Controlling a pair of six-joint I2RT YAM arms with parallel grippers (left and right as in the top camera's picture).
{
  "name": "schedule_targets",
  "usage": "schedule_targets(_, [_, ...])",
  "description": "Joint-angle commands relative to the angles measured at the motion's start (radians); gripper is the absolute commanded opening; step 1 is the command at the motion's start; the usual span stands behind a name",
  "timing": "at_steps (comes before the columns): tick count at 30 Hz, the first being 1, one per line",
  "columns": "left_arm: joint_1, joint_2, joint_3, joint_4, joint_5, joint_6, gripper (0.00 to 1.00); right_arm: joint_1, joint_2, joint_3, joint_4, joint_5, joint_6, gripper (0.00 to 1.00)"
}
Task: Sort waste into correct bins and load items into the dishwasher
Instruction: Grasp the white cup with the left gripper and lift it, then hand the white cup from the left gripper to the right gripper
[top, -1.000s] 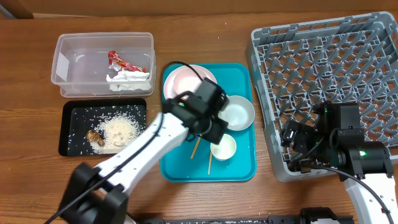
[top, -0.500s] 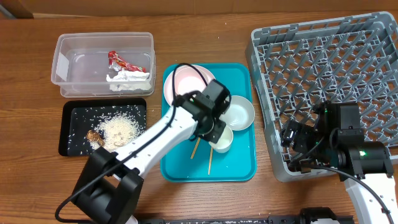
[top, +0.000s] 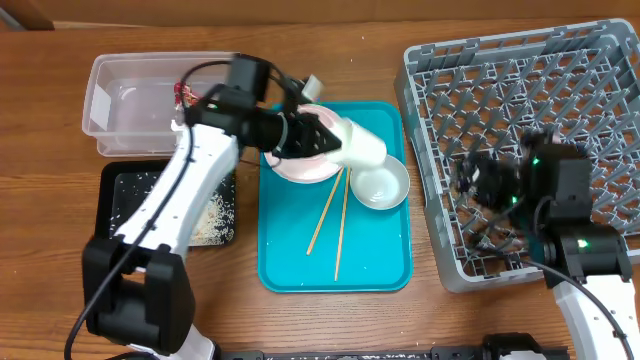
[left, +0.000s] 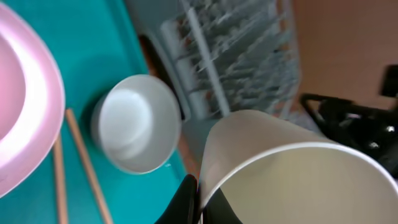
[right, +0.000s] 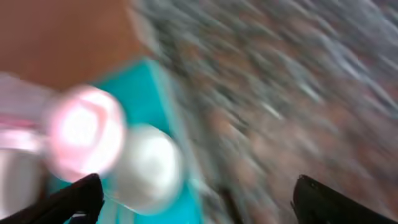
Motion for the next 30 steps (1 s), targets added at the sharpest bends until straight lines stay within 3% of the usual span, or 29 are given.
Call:
schedule_targets(1, [0.028,-0.014,0.019,0.044,0.290,-0.214,0.04,0.000,0.044,0.026,0.117,-0.541,-0.119,1.00])
schedule_targets(4, [0.022,-0.014,0.019,0.106,0.386,-0.248,0.04,0.003,0.087,0.026,0.184,-0.812,-0.184,1.00])
schedule_targets(6, [0.002,-0.014,0.019,0.113,0.353,-0.261,0.04,0.003,0.119,0.026,0.187,-0.926,-0.230,1.00])
schedule_targets(11, [-0.047,-0.014,0.019,0.131,0.305,-0.288,0.04,0.003,0.154,0.026,0.191,-0.960,-0.241,1.00])
schedule_targets(16, [-0.091,-0.014,0.019,0.139,0.257,-0.318,0.04,0.003,0.158,0.026,0.243,-1.132,-0.314,1.00])
schedule_targets(22, [-0.132,-0.014,0.019,0.167,0.268,-0.363,0.04,0.003,0.158,0.026,0.291,-1.112,-0.314,1.00])
schedule_targets(30, [-0.138,-0.014,0.019,0.181,0.284,-0.378,0.04,0.003,0.158,0.025,0.282,-0.921,-0.314,1.00])
